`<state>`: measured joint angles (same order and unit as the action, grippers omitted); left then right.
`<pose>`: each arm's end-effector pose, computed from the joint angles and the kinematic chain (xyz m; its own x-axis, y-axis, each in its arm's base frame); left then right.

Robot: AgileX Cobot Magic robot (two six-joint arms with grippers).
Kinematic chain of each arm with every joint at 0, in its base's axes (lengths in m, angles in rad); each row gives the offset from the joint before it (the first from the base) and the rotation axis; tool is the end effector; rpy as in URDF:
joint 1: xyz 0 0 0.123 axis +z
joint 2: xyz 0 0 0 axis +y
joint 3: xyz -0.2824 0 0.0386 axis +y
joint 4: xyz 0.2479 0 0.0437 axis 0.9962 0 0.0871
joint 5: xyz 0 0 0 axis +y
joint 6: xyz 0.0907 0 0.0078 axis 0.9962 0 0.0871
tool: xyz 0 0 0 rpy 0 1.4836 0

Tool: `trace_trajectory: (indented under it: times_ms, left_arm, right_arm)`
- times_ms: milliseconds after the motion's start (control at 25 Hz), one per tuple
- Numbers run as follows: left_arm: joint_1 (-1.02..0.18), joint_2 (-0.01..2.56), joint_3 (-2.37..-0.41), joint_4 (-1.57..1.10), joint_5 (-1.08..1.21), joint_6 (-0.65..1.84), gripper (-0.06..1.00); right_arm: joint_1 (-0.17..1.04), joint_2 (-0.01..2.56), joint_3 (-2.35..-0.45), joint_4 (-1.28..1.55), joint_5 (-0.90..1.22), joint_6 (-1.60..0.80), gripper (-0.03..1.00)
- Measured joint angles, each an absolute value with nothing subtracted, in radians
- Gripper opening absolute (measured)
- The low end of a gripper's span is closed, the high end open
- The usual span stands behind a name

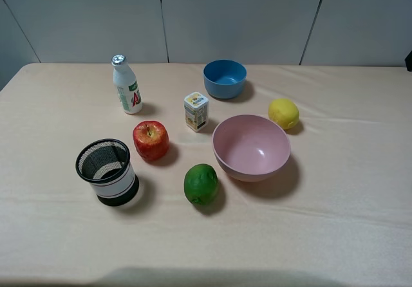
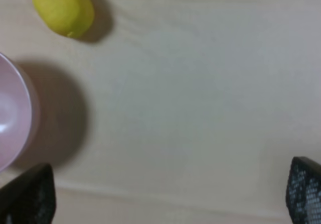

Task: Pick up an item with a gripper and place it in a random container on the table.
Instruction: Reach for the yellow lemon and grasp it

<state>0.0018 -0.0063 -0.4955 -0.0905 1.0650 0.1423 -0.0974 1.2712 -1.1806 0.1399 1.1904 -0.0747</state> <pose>-0.0056 -0.0072 0.2758 -0.4477 0.0971 -0.8889 0.1131 0.9923 0.0514 0.2378 -0.0114 0.3414 -0.9250 0.0680 -0.3739 0.0278 0.9933 0.1119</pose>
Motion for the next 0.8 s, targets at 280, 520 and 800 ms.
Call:
trace_trajectory:
  times_ms: [280,520,800]
  left_arm:
    - [0.002,-0.006,-0.495,-0.091,1.065,0.142,0.99]
    - [0.002,-0.006,-0.495,-0.091,1.065,0.142,0.99]
    - [0.002,-0.006,-0.495,-0.091,1.065,0.142,0.99]
  right_arm:
    - [0.007,1.421,-1.263,0.104,1.194,-0.068,0.69]
    - [0.092,1.582,-1.367,0.078,1.196,-0.058,0.69]
    - [0.168,1.749,-1.487,0.058,1.196,-0.035,0.69]
